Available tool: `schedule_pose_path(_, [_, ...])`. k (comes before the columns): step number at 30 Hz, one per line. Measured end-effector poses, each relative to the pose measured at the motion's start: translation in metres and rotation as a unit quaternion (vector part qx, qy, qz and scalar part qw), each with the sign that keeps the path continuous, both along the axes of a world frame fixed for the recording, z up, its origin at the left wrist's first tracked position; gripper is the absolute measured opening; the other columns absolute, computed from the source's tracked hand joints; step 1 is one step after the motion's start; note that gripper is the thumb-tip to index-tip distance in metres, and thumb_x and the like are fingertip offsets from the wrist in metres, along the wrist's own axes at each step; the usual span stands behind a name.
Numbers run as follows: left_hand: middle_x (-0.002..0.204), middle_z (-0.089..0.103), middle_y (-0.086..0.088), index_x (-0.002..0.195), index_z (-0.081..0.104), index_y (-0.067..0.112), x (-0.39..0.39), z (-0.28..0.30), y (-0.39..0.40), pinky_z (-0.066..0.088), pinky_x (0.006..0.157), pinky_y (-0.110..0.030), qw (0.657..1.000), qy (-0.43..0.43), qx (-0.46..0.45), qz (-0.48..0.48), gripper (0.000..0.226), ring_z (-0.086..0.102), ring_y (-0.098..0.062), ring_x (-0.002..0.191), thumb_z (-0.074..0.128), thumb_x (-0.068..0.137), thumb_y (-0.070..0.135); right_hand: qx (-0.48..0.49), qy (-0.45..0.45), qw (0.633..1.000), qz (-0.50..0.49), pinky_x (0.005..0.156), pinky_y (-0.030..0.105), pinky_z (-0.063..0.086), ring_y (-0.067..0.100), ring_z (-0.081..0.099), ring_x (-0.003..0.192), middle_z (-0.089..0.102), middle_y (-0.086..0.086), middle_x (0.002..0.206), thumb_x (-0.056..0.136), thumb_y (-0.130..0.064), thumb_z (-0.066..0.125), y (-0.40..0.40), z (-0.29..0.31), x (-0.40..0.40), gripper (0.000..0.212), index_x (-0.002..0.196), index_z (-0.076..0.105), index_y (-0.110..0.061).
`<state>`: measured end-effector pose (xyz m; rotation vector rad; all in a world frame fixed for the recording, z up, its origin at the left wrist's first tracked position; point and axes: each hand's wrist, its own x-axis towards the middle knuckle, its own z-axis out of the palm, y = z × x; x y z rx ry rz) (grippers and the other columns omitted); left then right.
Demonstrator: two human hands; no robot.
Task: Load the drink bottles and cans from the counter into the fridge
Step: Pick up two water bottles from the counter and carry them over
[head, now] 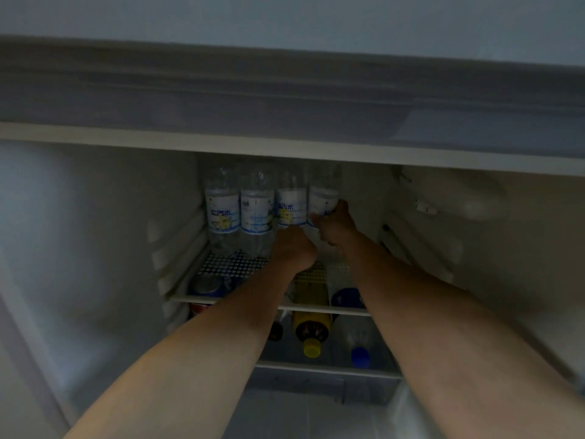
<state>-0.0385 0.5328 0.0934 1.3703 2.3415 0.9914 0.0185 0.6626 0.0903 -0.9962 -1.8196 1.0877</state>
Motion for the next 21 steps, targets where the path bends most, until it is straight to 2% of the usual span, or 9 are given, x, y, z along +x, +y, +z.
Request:
schedule_pose_path(2, [0.086, 0.049, -0.002, 0.076, 0.043, 0.019, -0.003, -0.004, 0.002, 0.045, 0.068, -0.021, 1.000, 0.009, -0.003, -0.015, 0.027, 0.048, -0.010, 0.075, 0.040, 0.101, 0.010, 0.014, -0.028, 0.999, 0.005, 0.071, 0.031, 0.053, 0.025, 0.060, 0.104, 0.055, 0.010, 0.134, 0.090, -0.034, 0.070, 0.004, 0.002, -0.004, 0.071, 0.144, 0.031, -0.012])
schedule_pose_path(3, [0.083, 0.048, -0.002, 0.077, 0.044, 0.019, -0.005, -0.007, 0.003, 0.048, 0.075, -0.023, 1.000, 0.004, -0.015, -0.026, 0.027, 0.048, -0.010, 0.075, 0.039, 0.102, 0.010, 0.020, -0.039, 0.999, 0.008, 0.070, 0.030, 0.052, 0.026, 0.060, 0.103, 0.056, 0.010, 0.133, 0.090, -0.035, 0.070, 0.006, 0.003, -0.006, 0.071, 0.144, 0.032, -0.012])
schedule_pose_path(5, [0.117, 0.054, -0.017, 0.114, 0.054, 0.004, -0.007, -0.011, 0.003, 0.035, 0.111, -0.040, 0.997, 0.003, -0.058, -0.048, 0.022, 0.052, -0.028, 0.112, 0.037, 0.103, 0.013, 0.031, -0.045, 0.998, 0.009, 0.085, 0.033, 0.052, 0.028, 0.059, 0.114, 0.054, 0.010, 0.137, 0.089, -0.031, 0.071, 0.010, 0.003, -0.012, 0.071, 0.145, 0.034, -0.010])
schedule_pose_path(6, [0.139, 0.043, -0.024, 0.136, 0.042, -0.002, -0.007, -0.010, 0.003, 0.020, 0.120, -0.044, 0.995, 0.014, -0.089, -0.052, 0.037, 0.039, -0.036, 0.131, 0.036, 0.104, 0.016, 0.034, -0.046, 0.998, 0.007, 0.092, 0.033, 0.050, 0.029, 0.057, 0.119, 0.053, 0.011, 0.140, 0.089, -0.030, 0.072, 0.013, 0.002, -0.013, 0.072, 0.146, 0.033, -0.009])
schedule_pose_path(8, [0.154, 0.022, -0.030, 0.148, 0.026, -0.003, -0.004, -0.010, 0.004, 0.010, 0.122, -0.045, 0.990, 0.041, -0.116, -0.064, 0.049, 0.028, -0.038, 0.140, 0.034, 0.105, 0.020, 0.028, -0.054, 0.998, 0.001, 0.100, 0.037, 0.049, 0.030, 0.055, 0.123, 0.050, 0.011, 0.143, 0.089, -0.032, 0.071, 0.018, 0.001, -0.015, 0.074, 0.148, 0.032, -0.010])
schedule_pose_path(15, [0.155, 0.023, -0.028, 0.152, 0.010, -0.006, -0.010, 0.000, 0.003, 0.031, 0.113, -0.038, 0.988, 0.017, -0.140, -0.064, 0.061, 0.041, -0.036, 0.131, 0.036, 0.104, 0.020, 0.004, -0.036, 0.999, -0.019, 0.091, 0.034, 0.049, 0.032, 0.055, 0.123, 0.050, 0.012, 0.144, 0.086, -0.034, 0.075, 0.028, -0.007, -0.018, 0.082, 0.149, 0.027, -0.014])
schedule_pose_path(17, [0.152, 0.028, -0.027, 0.148, 0.026, -0.004, -0.013, 0.001, -0.006, 0.038, 0.101, -0.032, 0.988, 0.021, -0.135, -0.076, 0.053, 0.043, -0.033, 0.129, 0.037, 0.103, 0.022, -0.002, -0.040, 0.999, -0.019, 0.093, 0.036, 0.051, 0.033, 0.056, 0.122, 0.051, 0.013, 0.142, 0.085, -0.034, 0.076, 0.031, -0.007, -0.019, 0.082, 0.149, 0.028, -0.013])
schedule_pose_path(19, [0.119, 0.052, -0.016, 0.134, 0.046, 0.001, -0.014, 0.005, -0.019, 0.040, 0.079, -0.023, 0.989, 0.019, -0.118, -0.088, 0.039, 0.054, -0.020, 0.102, 0.038, 0.103, 0.022, -0.006, -0.045, 0.999, -0.021, 0.096, 0.039, 0.050, 0.034, 0.055, 0.123, 0.050, 0.014, 0.143, 0.085, -0.032, 0.076, 0.033, -0.006, -0.020, 0.082, 0.148, 0.028, -0.013])
schedule_pose_path(21, [0.100, 0.051, -0.004, 0.120, 0.055, 0.009, -0.013, 0.011, -0.033, 0.037, 0.074, -0.018, 0.990, 0.029, -0.100, -0.093, 0.027, 0.052, -0.010, 0.089, 0.039, 0.103, 0.023, -0.007, -0.047, 0.999, -0.024, 0.096, 0.039, 0.050, 0.035, 0.054, 0.125, 0.049, 0.015, 0.144, 0.085, -0.029, 0.076, 0.034, -0.005, -0.022, 0.081, 0.148, 0.028, -0.012])
